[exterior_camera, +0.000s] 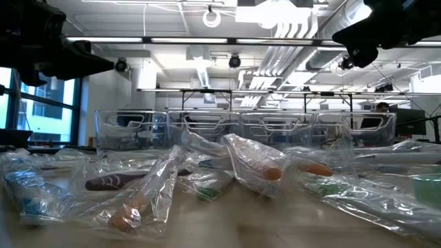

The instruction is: Pick & Place Toothbrushes

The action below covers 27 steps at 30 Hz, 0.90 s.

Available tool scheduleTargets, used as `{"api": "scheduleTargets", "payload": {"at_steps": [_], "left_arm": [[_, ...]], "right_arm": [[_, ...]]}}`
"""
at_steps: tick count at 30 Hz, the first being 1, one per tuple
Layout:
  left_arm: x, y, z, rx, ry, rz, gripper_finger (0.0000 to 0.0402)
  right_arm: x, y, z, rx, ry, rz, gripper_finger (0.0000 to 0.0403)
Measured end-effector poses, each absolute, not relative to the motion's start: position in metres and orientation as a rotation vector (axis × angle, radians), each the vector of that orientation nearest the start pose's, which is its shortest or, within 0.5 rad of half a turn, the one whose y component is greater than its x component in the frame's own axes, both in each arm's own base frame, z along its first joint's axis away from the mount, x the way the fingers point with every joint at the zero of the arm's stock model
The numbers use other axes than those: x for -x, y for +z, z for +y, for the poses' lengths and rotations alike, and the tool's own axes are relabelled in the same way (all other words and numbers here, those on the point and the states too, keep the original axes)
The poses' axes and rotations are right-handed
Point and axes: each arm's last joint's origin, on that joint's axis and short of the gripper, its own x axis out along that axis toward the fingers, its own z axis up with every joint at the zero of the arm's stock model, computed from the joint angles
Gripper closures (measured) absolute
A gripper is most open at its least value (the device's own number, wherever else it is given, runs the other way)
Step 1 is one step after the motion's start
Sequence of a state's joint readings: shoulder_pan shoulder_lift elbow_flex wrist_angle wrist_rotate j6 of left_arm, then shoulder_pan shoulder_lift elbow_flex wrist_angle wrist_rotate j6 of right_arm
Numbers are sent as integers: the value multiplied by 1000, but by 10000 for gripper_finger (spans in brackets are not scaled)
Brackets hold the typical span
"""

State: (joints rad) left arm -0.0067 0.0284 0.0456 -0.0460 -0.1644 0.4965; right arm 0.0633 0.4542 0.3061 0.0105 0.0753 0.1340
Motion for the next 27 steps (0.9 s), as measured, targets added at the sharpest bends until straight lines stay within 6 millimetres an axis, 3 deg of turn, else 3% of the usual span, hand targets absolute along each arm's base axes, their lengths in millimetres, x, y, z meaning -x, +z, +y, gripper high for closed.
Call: {"api": "scheduleTargets", "payload": {"at_steps": [14, 23, 27], "left_arm": [[-96, 172, 4, -498, 148, 67, 400], [-96, 172, 4, -604, 144, 75, 400], [-96, 172, 4, -606, 144, 76, 400]], "right_arm": [[-130, 229, 6, -124, -21, 136, 401], [-130, 229, 6, -118, -21, 137, 401], [-130, 229, 5, 97, -26, 139, 401]]}}
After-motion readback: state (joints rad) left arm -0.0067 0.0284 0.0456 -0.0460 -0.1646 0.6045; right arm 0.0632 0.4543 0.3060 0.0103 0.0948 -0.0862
